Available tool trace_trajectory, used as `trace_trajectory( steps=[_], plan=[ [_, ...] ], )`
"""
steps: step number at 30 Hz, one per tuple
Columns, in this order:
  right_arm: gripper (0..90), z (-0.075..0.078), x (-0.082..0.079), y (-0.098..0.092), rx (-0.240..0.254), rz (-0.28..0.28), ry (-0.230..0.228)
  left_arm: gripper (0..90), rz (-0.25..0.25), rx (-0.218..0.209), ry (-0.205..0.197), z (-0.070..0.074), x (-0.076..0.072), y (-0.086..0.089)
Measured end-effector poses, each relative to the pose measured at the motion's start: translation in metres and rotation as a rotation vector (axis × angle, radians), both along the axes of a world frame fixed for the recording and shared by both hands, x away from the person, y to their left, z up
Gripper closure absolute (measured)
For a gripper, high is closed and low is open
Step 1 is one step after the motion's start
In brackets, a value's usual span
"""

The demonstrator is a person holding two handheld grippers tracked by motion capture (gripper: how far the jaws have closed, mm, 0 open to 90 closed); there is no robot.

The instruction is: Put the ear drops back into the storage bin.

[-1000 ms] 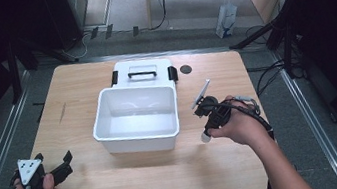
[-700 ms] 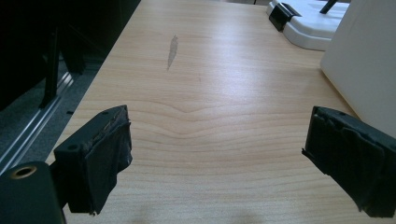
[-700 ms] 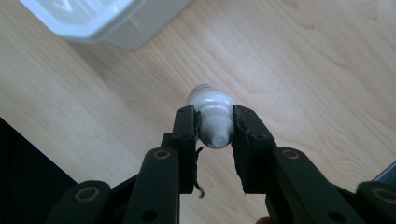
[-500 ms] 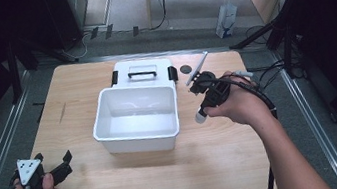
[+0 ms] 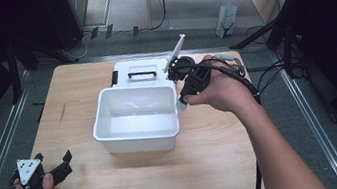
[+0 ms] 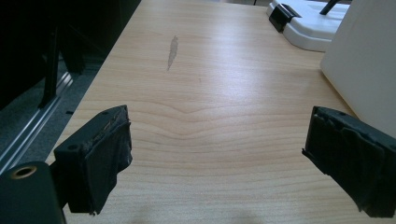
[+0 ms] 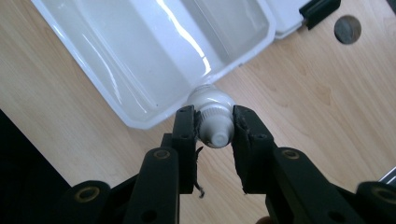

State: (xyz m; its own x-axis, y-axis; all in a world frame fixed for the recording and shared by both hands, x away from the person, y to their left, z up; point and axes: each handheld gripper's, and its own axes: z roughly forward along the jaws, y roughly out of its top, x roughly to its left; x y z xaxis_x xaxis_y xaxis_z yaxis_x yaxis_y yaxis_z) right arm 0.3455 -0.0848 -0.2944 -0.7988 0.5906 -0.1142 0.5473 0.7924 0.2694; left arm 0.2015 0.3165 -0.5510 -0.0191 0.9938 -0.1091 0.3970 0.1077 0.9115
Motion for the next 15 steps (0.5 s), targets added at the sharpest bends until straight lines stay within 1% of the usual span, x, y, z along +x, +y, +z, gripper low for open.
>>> trace_trajectory(
  steps=[3,6,11,15],
  plan=[
    [72.4,0.000,-0.001,0.011,0.003,0.021,0.002,7.9,0.000,0.001,0.001,0.000,0.000,0.000],
    [72.4,-0.004,0.000,0.021,-0.001,0.047,0.004,7.9,0.000,0.000,0.000,0.000,0.000,0.000],
    [72.3,-0.019,0.003,0.034,-0.027,0.082,0.007,7.9,-0.003,-0.001,0.001,0.000,0.000,0.000],
    [72.3,-0.033,0.007,0.039,-0.046,0.115,0.015,7.9,-0.004,-0.002,0.001,0.000,0.000,0.000]
  ],
)
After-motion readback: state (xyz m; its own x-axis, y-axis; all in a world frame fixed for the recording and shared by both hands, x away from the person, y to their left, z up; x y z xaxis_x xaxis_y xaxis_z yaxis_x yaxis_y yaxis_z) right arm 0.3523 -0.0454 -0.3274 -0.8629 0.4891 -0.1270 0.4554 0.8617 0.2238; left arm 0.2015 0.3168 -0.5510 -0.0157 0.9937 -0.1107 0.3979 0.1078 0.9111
